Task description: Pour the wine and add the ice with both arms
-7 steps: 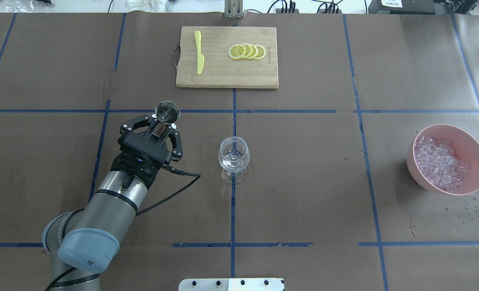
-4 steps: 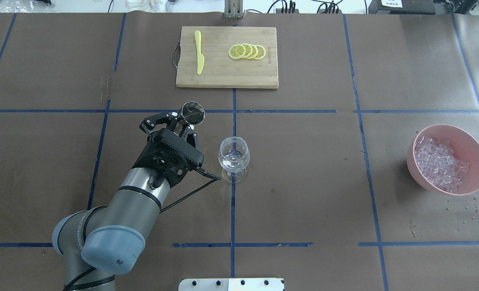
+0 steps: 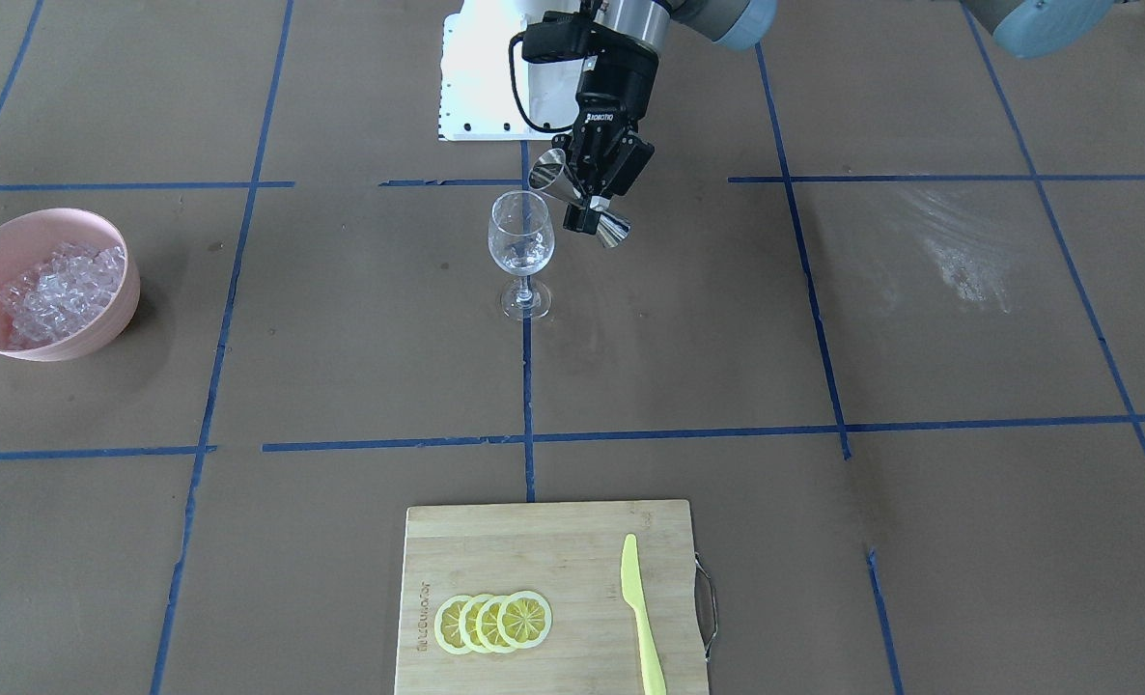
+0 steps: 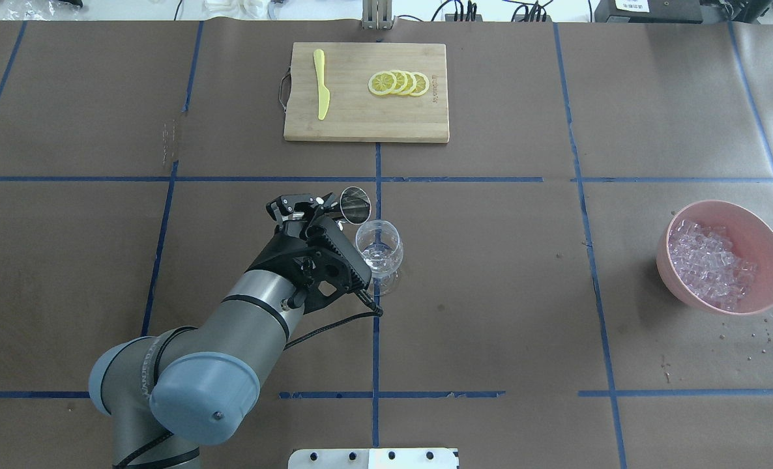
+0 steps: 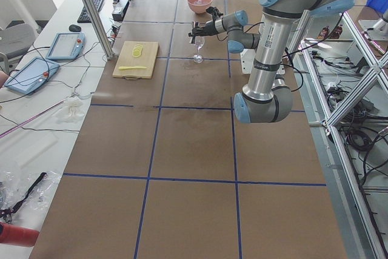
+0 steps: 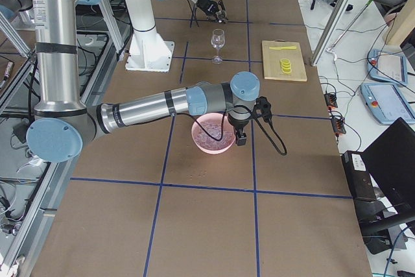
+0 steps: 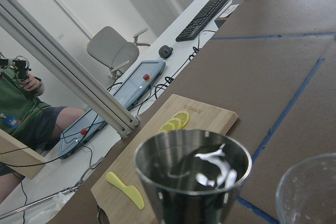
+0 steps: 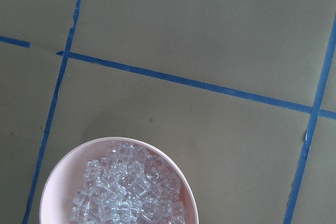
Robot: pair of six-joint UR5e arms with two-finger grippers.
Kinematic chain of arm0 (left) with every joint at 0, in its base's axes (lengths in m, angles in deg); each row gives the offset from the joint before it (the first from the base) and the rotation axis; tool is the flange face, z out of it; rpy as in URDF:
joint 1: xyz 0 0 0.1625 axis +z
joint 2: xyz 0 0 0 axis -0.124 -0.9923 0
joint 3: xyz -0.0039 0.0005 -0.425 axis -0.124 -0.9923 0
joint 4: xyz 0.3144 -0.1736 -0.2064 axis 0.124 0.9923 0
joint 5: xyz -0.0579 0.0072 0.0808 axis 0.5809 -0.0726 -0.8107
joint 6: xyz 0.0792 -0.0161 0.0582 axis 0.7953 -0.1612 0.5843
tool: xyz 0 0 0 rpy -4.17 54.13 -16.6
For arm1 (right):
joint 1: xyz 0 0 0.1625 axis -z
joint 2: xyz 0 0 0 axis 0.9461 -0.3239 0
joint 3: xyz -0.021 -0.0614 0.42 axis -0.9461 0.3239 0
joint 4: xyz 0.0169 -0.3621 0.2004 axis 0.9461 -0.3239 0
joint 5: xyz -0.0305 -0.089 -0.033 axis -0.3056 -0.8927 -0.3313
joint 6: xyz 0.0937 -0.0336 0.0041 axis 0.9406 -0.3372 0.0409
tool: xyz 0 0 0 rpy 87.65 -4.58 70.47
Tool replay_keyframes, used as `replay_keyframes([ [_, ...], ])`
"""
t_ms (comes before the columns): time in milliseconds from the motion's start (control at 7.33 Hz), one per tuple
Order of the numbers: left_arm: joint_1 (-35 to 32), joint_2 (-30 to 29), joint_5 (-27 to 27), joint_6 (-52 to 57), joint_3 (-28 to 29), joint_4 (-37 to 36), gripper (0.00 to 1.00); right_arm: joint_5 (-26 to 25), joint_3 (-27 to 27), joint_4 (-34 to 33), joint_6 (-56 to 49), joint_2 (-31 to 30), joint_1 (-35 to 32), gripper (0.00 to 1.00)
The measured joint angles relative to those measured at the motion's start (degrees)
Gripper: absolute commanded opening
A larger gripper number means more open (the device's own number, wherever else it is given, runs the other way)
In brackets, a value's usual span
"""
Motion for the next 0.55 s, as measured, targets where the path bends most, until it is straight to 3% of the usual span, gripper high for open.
replay_keyframes([
  [545, 0.0, -0.9, 1.6, 9.1, -1.5, -6.4, 0.0, 0.1, 0.0, 0.0, 0.0, -0.1, 0.0, 1.0],
])
